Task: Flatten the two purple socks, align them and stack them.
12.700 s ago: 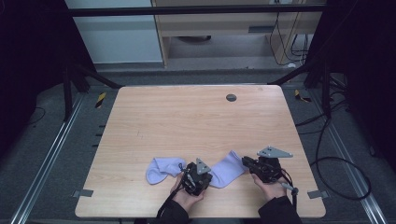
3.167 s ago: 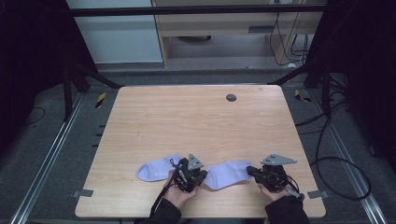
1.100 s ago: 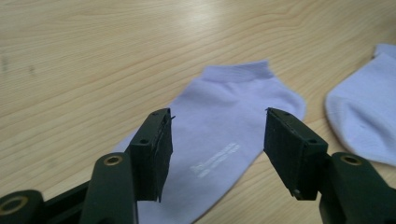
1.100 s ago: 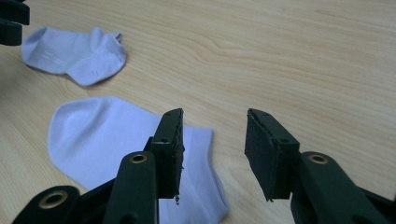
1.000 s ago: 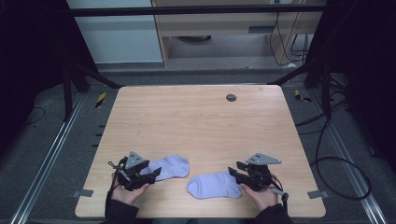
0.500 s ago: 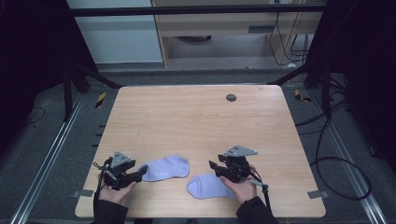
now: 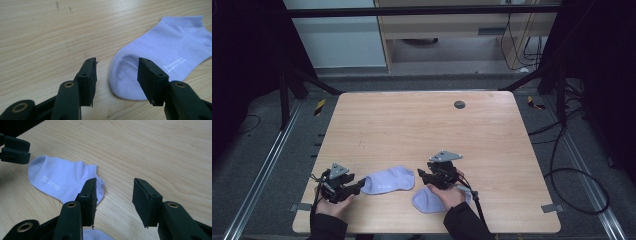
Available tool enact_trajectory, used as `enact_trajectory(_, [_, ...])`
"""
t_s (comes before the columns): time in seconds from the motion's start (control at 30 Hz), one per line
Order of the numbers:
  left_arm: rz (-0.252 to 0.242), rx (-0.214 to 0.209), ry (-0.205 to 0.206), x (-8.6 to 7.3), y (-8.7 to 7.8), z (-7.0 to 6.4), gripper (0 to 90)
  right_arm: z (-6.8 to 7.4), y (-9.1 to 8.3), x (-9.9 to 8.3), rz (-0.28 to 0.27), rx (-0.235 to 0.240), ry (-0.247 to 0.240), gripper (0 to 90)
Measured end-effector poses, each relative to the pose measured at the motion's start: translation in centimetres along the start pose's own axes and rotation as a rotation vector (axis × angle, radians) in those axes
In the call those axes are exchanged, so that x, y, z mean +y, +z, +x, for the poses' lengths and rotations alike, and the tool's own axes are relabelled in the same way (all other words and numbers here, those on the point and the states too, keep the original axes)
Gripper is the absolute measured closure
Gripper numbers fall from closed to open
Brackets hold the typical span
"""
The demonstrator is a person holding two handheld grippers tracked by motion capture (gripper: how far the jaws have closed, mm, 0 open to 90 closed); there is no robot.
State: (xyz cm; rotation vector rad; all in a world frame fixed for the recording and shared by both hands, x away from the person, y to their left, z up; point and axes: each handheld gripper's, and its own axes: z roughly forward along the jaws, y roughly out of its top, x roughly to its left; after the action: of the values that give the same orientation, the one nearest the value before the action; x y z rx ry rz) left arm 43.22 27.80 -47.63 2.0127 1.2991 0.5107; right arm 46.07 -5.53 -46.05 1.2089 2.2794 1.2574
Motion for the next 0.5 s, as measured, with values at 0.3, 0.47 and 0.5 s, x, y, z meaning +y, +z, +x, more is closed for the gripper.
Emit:
enact_trajectory(0.3, [0.053, 0.005, 0.010, -0.3, 1.1, 0.2, 56.3, 1.2, 2.9, 0.2, 0.058, -0.014, -0.010, 56.3])
enact_trajectory(0.47, [0.068, 0.001, 0.007, -0.4, 1.5, 0.2, 59.9, 1.9, 4.1, 0.1, 0.074, -0.017, -0.016, 57.1])
enact_trajectory(0.5, [0.069, 0.002, 0.008, -0.4, 1.6, 0.2, 60.6, 2.0, 4.3, 0.1, 0.077, -0.016, -0.022, 57.3])
